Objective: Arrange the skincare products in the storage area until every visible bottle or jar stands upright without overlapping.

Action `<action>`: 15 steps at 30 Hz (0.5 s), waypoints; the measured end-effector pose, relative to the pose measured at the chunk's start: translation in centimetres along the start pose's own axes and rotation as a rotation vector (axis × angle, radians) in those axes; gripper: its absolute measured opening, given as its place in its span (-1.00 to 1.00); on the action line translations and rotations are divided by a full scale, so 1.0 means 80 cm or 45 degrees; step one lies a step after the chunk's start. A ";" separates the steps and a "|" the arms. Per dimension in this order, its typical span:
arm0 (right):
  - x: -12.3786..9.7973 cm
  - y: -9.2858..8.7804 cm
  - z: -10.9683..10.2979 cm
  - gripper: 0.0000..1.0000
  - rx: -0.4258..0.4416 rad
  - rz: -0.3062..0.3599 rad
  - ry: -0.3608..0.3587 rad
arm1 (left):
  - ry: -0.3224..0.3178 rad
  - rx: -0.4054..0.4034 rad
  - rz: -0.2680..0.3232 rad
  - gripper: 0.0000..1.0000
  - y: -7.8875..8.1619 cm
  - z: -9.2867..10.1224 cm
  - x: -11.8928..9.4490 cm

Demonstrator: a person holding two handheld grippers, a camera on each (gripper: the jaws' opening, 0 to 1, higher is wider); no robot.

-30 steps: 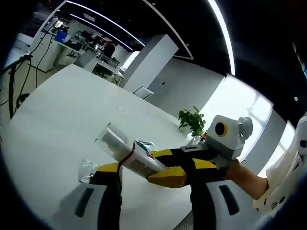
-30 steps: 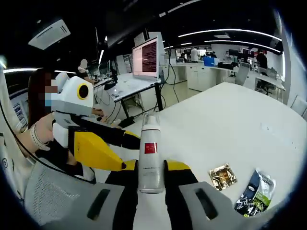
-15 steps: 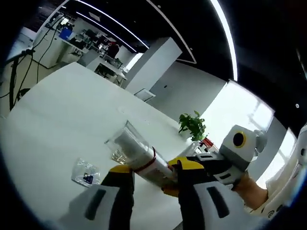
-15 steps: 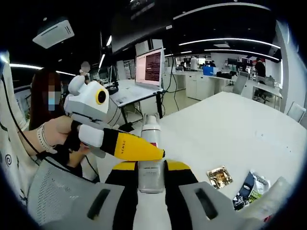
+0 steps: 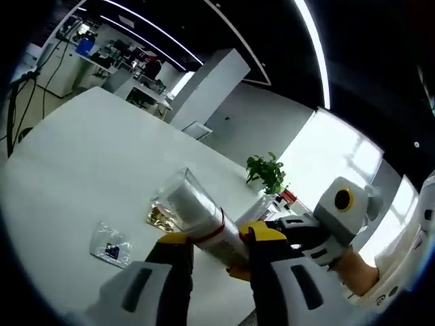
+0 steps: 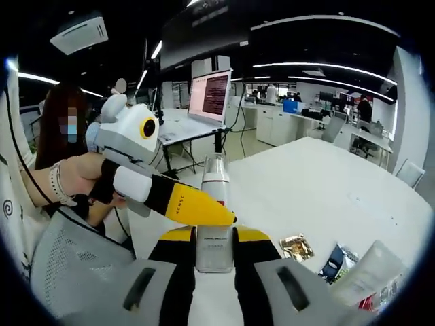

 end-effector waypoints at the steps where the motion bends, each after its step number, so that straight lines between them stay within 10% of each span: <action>1: -0.001 -0.002 0.001 -0.57 -0.005 -0.002 -0.005 | -0.001 0.013 -0.002 -0.49 -0.001 0.002 0.001; 15: -0.041 -0.016 0.010 -0.54 0.035 0.019 -0.065 | 0.043 0.305 -0.121 -0.62 -0.016 0.018 0.022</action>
Point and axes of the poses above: the point that each gripper's makers call its tool centre point, and the gripper's own axes: x roughly forward along the fingers, z roughly to its right, y roughly out of its top, the point moved 2 cm from there along -x, roughly backward along the fingers
